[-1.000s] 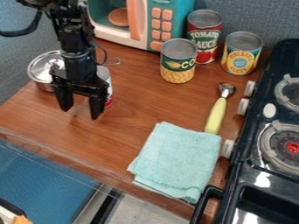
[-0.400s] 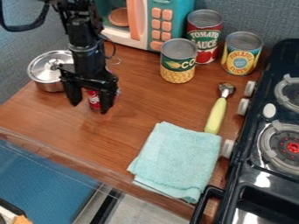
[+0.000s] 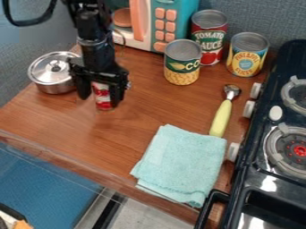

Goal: Move the red can beside the yellow can

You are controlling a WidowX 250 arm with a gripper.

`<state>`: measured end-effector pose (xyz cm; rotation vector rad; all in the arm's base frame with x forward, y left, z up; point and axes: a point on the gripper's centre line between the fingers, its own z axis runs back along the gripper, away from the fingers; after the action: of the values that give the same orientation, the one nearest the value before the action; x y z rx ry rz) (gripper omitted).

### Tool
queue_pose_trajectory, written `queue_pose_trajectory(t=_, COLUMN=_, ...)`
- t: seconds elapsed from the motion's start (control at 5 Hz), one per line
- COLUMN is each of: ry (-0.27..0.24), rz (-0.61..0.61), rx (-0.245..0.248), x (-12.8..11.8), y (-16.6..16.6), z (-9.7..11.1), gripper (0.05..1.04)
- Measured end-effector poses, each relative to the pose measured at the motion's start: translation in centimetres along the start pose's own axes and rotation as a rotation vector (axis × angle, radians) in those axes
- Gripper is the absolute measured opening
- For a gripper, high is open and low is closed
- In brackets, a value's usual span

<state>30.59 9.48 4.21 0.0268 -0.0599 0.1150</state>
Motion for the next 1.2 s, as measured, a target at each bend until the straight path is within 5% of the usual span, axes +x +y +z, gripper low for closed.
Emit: queue_pose_trajectory(t=1.2, ry=-0.031, rz=0.029, rx=0.021, x=6.1, y=0.0, z=-1.7, gripper=0.999)
